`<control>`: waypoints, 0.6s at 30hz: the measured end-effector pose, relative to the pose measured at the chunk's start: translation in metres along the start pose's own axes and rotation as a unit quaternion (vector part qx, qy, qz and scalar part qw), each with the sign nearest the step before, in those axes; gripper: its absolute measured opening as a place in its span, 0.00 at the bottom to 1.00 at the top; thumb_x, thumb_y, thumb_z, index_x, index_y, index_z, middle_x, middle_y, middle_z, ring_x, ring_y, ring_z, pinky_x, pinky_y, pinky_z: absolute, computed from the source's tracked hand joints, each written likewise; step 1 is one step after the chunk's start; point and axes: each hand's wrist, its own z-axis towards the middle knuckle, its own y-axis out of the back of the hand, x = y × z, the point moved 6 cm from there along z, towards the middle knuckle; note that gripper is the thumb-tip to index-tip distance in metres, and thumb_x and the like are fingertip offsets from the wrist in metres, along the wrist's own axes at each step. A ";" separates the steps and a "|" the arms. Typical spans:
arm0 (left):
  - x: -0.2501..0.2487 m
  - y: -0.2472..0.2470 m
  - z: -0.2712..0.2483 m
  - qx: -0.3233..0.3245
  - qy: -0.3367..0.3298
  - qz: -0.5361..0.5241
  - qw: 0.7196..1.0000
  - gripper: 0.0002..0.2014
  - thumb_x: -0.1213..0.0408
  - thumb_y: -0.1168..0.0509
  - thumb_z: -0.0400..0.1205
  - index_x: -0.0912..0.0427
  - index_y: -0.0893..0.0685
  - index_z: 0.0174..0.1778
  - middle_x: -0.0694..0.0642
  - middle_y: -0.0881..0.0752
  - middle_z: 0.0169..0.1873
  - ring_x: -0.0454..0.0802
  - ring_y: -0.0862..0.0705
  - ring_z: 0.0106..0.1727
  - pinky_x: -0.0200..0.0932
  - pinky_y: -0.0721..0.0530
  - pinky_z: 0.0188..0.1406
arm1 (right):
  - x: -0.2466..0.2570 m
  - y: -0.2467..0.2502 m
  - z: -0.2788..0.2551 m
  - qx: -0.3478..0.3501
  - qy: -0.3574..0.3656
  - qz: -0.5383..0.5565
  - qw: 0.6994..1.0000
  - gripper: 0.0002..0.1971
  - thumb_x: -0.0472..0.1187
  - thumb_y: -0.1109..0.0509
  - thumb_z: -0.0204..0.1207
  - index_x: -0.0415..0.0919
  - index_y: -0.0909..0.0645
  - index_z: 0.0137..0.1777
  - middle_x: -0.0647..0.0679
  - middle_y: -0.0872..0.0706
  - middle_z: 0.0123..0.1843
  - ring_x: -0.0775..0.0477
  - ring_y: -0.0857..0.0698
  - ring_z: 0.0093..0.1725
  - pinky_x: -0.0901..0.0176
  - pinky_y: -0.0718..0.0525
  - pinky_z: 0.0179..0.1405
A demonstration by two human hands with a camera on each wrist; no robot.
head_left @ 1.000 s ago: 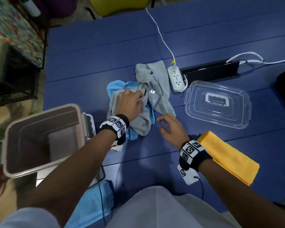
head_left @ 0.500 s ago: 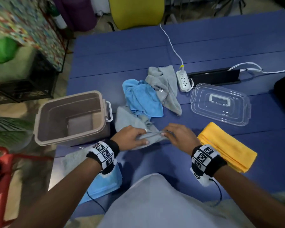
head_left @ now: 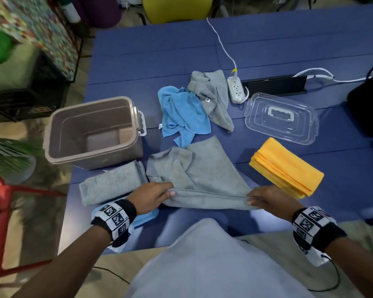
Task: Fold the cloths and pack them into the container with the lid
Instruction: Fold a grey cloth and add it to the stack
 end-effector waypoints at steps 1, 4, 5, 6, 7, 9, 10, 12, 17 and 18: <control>-0.004 -0.009 -0.003 0.015 0.005 -0.014 1.000 0.19 0.39 0.55 0.85 0.48 0.34 0.38 0.48 0.25 0.32 0.48 0.23 0.36 0.47 0.28 0.38 | -0.002 -0.008 -0.007 0.025 -0.004 0.022 0.999 0.10 0.47 0.33 0.82 0.42 0.14 0.52 0.54 0.14 0.46 0.53 0.18 0.45 0.63 0.29 0.44; -0.014 -0.041 -0.016 0.083 0.005 -0.089 0.993 0.11 0.45 0.47 0.87 0.39 0.32 0.38 0.45 0.25 0.34 0.44 0.24 0.38 0.47 0.26 0.42 | -0.015 -0.029 -0.024 0.101 -0.026 0.035 0.994 0.12 0.54 0.29 0.77 0.46 0.14 0.44 0.52 0.11 0.42 0.55 0.15 0.42 0.58 0.21 0.43; -0.017 -0.050 -0.020 0.104 0.002 -0.113 0.988 0.10 0.45 0.45 0.86 0.37 0.31 0.38 0.45 0.23 0.35 0.43 0.23 0.38 0.48 0.24 0.44 | -0.018 -0.033 -0.030 0.124 -0.037 0.032 0.991 0.16 0.59 0.30 0.75 0.47 0.13 0.45 0.52 0.10 0.42 0.57 0.15 0.42 0.58 0.20 0.44; -0.019 -0.057 -0.024 0.120 0.001 -0.126 0.985 0.09 0.45 0.41 0.85 0.37 0.29 0.39 0.45 0.22 0.35 0.42 0.23 0.39 0.48 0.23 0.45 | -0.021 -0.035 -0.035 0.140 -0.048 0.029 0.989 0.19 0.64 0.31 0.73 0.47 0.13 0.46 0.52 0.10 0.43 0.57 0.15 0.41 0.59 0.21 0.43; -0.022 -0.062 -0.027 0.132 0.001 -0.128 0.983 0.07 0.47 0.38 0.83 0.38 0.26 0.40 0.45 0.20 0.37 0.42 0.22 0.40 0.47 0.22 0.46 | -0.023 -0.037 -0.038 0.147 -0.056 0.027 0.987 0.22 0.66 0.31 0.71 0.48 0.12 0.47 0.52 0.10 0.42 0.57 0.15 0.41 0.60 0.21 0.43; -0.022 -0.068 -0.031 0.142 0.002 -0.120 0.983 0.05 0.50 0.33 0.81 0.45 0.21 0.44 0.48 0.17 0.39 0.44 0.20 0.41 0.45 0.22 0.45 | -0.029 -0.037 -0.042 0.143 -0.066 0.025 0.987 0.21 0.65 0.30 0.72 0.49 0.12 0.48 0.53 0.10 0.42 0.58 0.15 0.41 0.62 0.21 0.42; -0.021 -0.069 -0.032 0.142 0.004 -0.117 0.983 0.06 0.52 0.32 0.80 0.50 0.18 0.45 0.49 0.16 0.39 0.43 0.20 0.40 0.44 0.22 0.44 | -0.032 -0.036 -0.042 0.138 -0.065 0.021 0.988 0.19 0.65 0.30 0.72 0.50 0.12 0.48 0.55 0.10 0.43 0.59 0.14 0.41 0.62 0.20 0.42; -0.019 -0.068 -0.034 0.141 0.015 -0.122 0.982 0.07 0.56 0.30 0.80 0.56 0.15 0.46 0.46 0.16 0.37 0.38 0.21 0.37 0.38 0.24 0.40 | -0.033 -0.033 -0.041 0.136 -0.062 0.016 0.989 0.17 0.65 0.30 0.72 0.55 0.12 0.49 0.57 0.10 0.43 0.60 0.14 0.41 0.61 0.18 0.43; -0.012 -0.059 -0.037 0.123 0.052 -0.129 0.983 0.06 0.55 0.31 0.81 0.45 0.17 0.38 0.38 0.20 0.28 0.34 0.23 0.31 0.30 0.28 0.33 | -0.026 -0.027 -0.035 0.140 -0.035 0.030 0.989 0.10 0.54 0.26 0.74 0.51 0.11 0.50 0.59 0.11 0.43 0.60 0.15 0.42 0.68 0.23 0.40; -0.011 -0.057 -0.036 0.116 0.056 -0.129 0.983 0.09 0.55 0.31 0.81 0.40 0.20 0.35 0.37 0.21 0.27 0.33 0.23 0.31 0.31 0.28 0.33 | -0.027 -0.026 -0.033 0.125 -0.032 0.032 0.991 0.09 0.52 0.25 0.74 0.51 0.11 0.50 0.62 0.12 0.42 0.63 0.16 0.42 0.70 0.24 0.41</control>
